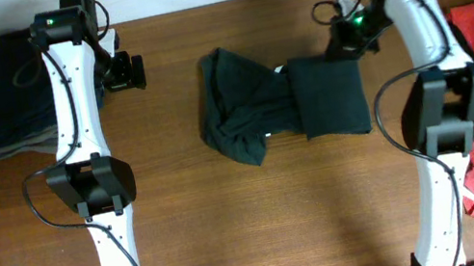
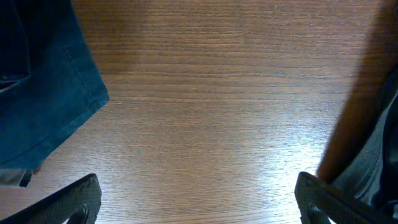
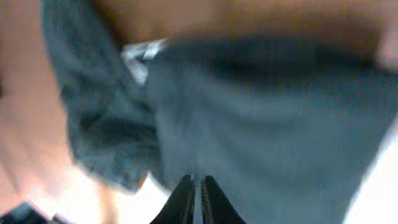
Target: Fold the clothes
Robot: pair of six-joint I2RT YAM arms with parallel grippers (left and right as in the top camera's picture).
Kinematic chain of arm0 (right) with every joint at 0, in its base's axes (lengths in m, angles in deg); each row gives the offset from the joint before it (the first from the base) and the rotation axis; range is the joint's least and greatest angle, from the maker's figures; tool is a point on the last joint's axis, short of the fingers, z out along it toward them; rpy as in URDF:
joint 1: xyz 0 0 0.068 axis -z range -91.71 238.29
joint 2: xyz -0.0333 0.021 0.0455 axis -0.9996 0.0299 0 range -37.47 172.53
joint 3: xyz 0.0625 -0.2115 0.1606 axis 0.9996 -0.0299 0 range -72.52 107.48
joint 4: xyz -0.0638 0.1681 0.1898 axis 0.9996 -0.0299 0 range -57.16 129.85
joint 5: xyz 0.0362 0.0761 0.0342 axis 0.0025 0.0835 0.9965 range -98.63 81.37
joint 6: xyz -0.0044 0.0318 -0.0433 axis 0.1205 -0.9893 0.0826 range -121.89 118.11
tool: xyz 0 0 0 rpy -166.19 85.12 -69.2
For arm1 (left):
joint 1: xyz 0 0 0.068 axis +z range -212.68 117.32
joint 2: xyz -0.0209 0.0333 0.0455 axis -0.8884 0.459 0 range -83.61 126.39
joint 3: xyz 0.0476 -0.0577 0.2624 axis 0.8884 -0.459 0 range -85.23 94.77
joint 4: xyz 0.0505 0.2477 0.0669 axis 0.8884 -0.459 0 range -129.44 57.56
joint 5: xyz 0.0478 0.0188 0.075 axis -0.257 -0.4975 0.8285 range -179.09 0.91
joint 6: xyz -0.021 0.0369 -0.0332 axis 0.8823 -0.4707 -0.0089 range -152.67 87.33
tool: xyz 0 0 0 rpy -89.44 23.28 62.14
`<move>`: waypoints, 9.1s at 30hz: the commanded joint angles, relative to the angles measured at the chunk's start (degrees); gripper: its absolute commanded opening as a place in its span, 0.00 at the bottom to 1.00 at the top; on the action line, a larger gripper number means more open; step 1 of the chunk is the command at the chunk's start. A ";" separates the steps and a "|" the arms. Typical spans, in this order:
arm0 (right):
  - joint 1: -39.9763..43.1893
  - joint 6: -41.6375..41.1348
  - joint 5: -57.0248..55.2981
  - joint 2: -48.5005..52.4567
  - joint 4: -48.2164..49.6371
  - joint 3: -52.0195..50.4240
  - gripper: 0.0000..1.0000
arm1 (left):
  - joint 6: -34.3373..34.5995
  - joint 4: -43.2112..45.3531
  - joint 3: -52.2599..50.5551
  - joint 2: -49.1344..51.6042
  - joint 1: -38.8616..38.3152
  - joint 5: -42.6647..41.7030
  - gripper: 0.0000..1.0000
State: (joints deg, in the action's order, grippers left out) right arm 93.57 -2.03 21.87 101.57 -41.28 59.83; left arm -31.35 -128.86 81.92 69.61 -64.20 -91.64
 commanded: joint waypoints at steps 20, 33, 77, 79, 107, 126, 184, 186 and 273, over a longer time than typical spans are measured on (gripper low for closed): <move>0.81 19.21 16.46 -4.04 4.96 -29.75 0.17 | -2.05 2.03 0.72 -1.42 0.17 -10.62 0.99; 2.25 10.80 0.79 -6.69 -7.19 -5.99 0.99 | -10.69 7.43 -9.40 -1.31 -0.33 -36.63 0.99; 2.25 10.38 -1.27 -6.67 -7.80 -5.42 0.99 | 0.87 35.98 -36.79 -1.31 -19.43 -29.49 0.49; 2.25 10.38 -1.27 -6.67 -7.82 -5.42 0.99 | 0.90 35.98 -36.79 -1.29 -19.32 -29.27 0.24; 1.60 10.08 -1.22 -6.56 -5.49 -5.44 0.99 | 0.35 11.58 -9.11 -2.01 -7.08 -3.50 0.01; -2.21 1.88 -8.96 -6.45 -0.59 -6.45 0.99 | 3.63 10.47 -2.62 -2.01 -25.27 -8.20 0.04; -1.14 0.72 -8.20 -6.45 3.78 -6.45 0.99 | -15.63 10.03 -29.62 -10.10 -14.16 -37.05 0.95; -1.14 0.72 -9.01 -6.45 3.78 -6.45 0.99 | -16.48 10.03 -29.59 -10.10 -15.06 -38.75 0.95; -1.14 0.70 -10.23 -6.45 3.58 -6.45 0.99 | -14.05 17.97 -26.91 -9.77 -33.16 -43.06 0.19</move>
State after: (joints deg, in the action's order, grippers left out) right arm 92.54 -1.66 12.17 96.33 -37.82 53.58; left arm -45.23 -110.83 54.25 60.17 -94.69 -132.38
